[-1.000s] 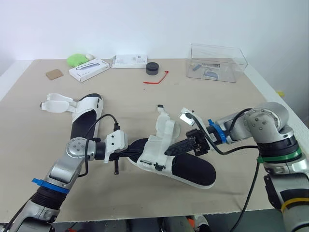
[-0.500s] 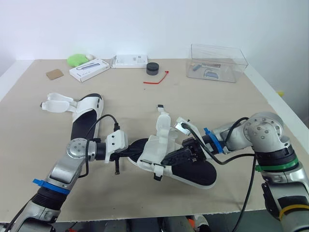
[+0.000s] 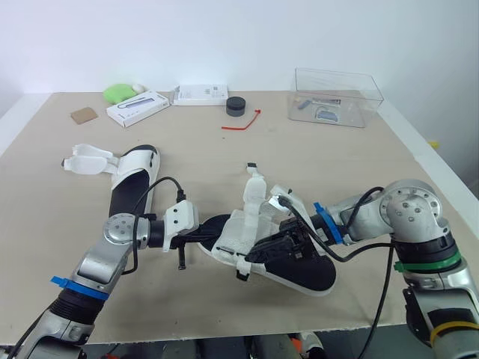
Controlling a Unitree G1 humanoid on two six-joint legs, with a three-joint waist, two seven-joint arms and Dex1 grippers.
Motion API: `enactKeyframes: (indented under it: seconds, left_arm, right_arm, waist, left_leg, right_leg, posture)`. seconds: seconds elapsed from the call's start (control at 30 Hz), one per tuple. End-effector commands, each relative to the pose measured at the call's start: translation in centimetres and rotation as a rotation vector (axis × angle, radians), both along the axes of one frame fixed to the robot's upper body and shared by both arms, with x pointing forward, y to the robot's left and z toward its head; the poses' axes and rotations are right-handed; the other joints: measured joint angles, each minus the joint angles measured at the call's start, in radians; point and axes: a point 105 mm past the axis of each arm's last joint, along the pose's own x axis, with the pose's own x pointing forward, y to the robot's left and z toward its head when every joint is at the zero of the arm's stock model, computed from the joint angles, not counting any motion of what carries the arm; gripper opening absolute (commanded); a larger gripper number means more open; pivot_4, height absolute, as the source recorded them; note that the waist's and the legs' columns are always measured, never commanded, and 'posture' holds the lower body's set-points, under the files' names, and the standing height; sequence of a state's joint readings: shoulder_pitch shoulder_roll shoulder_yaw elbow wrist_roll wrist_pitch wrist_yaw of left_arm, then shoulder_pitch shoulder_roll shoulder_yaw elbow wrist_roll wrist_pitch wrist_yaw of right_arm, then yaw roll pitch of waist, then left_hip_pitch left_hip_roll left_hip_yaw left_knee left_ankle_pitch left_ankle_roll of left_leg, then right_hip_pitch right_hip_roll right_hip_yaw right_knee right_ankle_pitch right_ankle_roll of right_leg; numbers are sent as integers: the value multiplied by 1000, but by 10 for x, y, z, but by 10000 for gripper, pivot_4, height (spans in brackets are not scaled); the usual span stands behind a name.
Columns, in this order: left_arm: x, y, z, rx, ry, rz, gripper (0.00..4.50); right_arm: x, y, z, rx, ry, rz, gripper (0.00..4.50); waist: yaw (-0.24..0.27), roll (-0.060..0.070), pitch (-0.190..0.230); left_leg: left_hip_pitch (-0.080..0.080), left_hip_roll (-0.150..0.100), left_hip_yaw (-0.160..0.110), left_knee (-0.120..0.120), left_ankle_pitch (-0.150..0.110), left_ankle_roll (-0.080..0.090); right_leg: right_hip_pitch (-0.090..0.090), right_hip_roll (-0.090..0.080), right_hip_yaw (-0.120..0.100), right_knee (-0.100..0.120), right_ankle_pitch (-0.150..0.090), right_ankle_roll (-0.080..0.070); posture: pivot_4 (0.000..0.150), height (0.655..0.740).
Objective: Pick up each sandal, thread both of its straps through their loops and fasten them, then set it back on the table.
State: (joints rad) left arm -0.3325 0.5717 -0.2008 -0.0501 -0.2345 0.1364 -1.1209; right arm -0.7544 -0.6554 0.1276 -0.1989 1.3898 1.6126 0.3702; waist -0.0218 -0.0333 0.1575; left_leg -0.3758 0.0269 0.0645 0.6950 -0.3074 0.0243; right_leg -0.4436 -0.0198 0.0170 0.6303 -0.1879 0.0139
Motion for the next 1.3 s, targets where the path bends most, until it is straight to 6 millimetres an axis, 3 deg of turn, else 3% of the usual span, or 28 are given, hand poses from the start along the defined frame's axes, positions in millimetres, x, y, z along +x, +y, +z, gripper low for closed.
enactKeyframes:
  seconds: [0.03, 0.27, 0.37, 0.4, 0.47, 0.77, 0.97, 1.0, 1.03, 1.13, 1.3]
  left_arm:
    - [-1, 2, 0, 17, -3, 0, 0]
    - [1, 1, 0, 16, -11, 2, 0]
    - [1, 0, 0, 16, -12, 0, 0]
    - [1, 0, 0, 16, -12, 0, 0]
    - [0, 0, -1, 17, -11, 0, 0]
    - [-2, 1, -2, 22, -8, 4, 0]
    - [-4, 1, -4, 26, -1, -1, 0]
    - [-4, 1, -4, 26, 0, -3, 0]
    - [-5, 1, -4, 26, 1, -4, 0]
    - [-4, 1, -4, 28, 2, -5, 0]
    - [-4, 2, -4, 30, 4, -5, 0]
  right_arm:
    - [15, -3, 27, 42, -101, -53, 18895]
    - [38, -3, 42, 80, -132, -147, 18895]
    - [42, -5, 40, 76, -119, -174, 10953]
    - [43, -5, 40, 78, -115, -183, 3921]
    - [40, -5, 38, 88, -101, -170, 317]
    - [3, 2, 8, 67, -54, -79, 317]
    - [-5, 2, 6, 41, -97, -77, 317]
    - [-5, 0, 8, 26, -116, -74, 6708]
    - [-5, -2, 9, 17, -128, -73, 8791]
    - [-6, -16, 20, 4, -154, -77, 23422]
    - [-14, -32, 42, 102, -120, -59, 44197]
  waist:
    - [0, 0, 0]
    - [1, 0, 0]
    - [1, 0, 0]
    - [1, 0, 0]
    - [1, 0, 0]
    - [0, 0, 0]
    - [1, 0, 0]
    - [1, 0, 0]
    - [1, 0, 0]
    - [1, 0, 0]
    - [1, 0, 0]
  left_leg:
    - [0, 0, 0, 0, 0, 0]
    - [0, 0, 0, 0, 0, 0]
    - [-1, 0, 0, 0, 0, 0]
    - [-1, 0, 0, 0, 0, 0]
    - [-1, 0, 0, 0, 0, 0]
    - [-1, 0, 0, 0, 0, 0]
    - [-1, 0, 0, 0, 0, 0]
    - [-1, 0, 0, 0, 0, 0]
    - [-1, 0, 0, 0, 0, 0]
    - [-1, -1, 0, 0, 0, 0]
    - [-1, -1, -1, 0, 0, 0]
  right_leg:
    - [0, 0, 0, 0, 0, 0]
    - [0, 0, 0, 0, 0, 0]
    - [0, -1, 0, 0, 0, 0]
    - [0, -1, 0, 0, 0, 0]
    - [0, -1, 0, 0, 0, 0]
    - [0, -1, 0, 0, 0, 0]
    - [0, -1, 0, 0, 0, 0]
    - [0, -1, 0, 0, 0, 1]
    - [0, -1, 0, 0, 0, 1]
    - [0, -1, 0, -1, -1, 1]
    - [0, -1, 0, -1, -1, 1]
  posture:
    - [1500, 7400]
    - [1500, 7400]
    - [1500, 7400]
    - [1500, 7400]
    - [1500, 7400]
    - [1500, 7400]
    - [1500, 7400]
    - [1500, 7400]
    - [1500, 7400]
    - [1500, 7400]
    - [1500, 7400]
